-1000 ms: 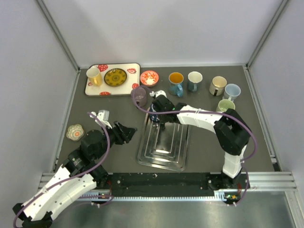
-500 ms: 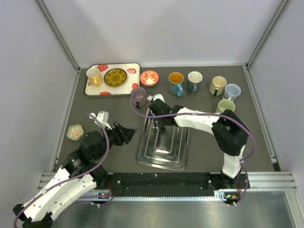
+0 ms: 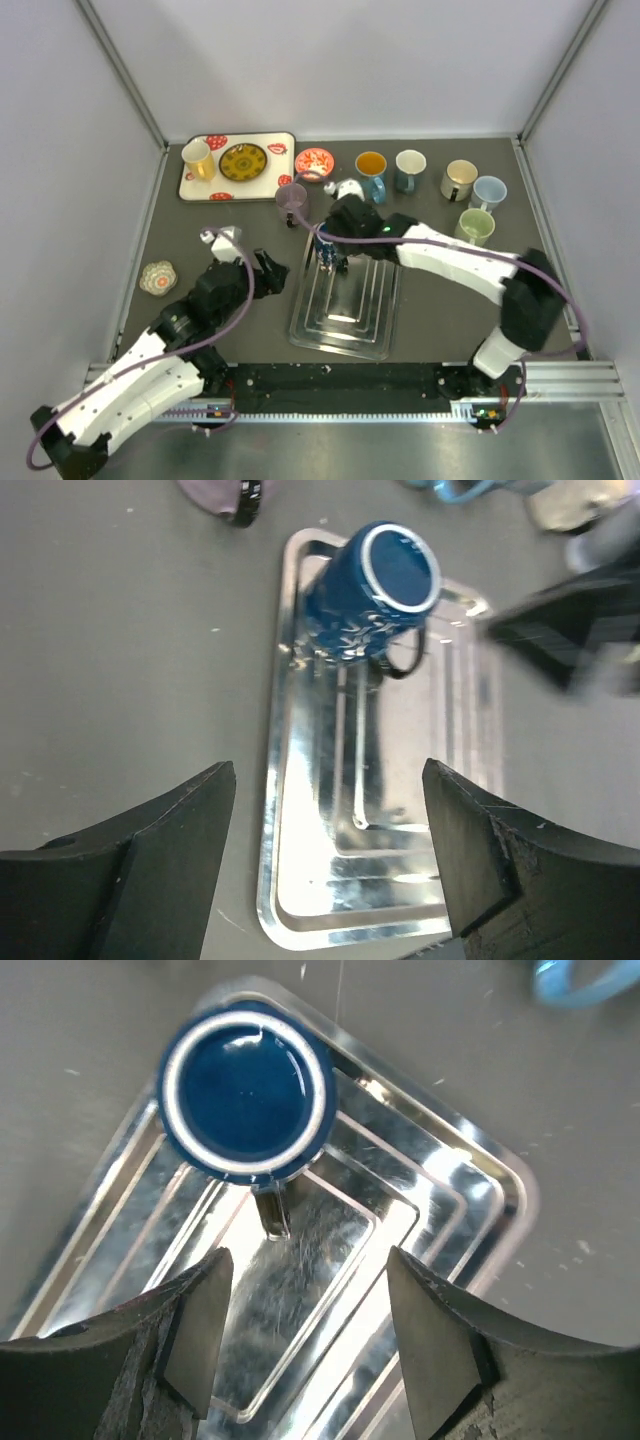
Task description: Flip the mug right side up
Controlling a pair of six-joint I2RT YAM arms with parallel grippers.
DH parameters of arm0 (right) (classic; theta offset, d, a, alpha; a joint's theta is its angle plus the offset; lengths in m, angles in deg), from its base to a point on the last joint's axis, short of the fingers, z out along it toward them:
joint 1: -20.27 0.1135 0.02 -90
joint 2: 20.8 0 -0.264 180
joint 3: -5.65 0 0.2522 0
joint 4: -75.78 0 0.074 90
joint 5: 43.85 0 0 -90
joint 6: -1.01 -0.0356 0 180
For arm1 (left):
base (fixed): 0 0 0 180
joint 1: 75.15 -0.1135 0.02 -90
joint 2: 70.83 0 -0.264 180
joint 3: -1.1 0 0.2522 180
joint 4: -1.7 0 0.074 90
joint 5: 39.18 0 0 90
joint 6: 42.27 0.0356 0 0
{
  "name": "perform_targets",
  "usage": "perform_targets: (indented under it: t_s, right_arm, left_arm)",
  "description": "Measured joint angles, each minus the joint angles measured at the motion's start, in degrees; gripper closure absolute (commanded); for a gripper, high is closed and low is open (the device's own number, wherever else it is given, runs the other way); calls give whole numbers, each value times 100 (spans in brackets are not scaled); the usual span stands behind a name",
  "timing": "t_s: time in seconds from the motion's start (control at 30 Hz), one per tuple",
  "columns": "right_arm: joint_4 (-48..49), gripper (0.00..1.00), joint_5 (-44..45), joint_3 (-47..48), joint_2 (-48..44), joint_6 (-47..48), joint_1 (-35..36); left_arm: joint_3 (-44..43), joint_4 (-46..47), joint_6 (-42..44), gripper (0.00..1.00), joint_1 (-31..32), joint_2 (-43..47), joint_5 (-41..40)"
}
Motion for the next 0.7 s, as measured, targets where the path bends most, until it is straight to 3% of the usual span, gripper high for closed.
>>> perform_targets:
  t_s: [0.13,0.33,0.7]
  right_arm:
    - [-140,37,39,-42,-1508,0,0]
    - [-118,37,24,-866,-3482,-144,-2]
    - [-448,36,-179,-1797,-3880,-299,0]
  left_arm:
    - [-507,-26,308,29,-142,-1388,-330]
    - [-2028,186,977,35,-1228,-3936,214]
    - [-3659,81,2006,33,-1746,-6314,719]
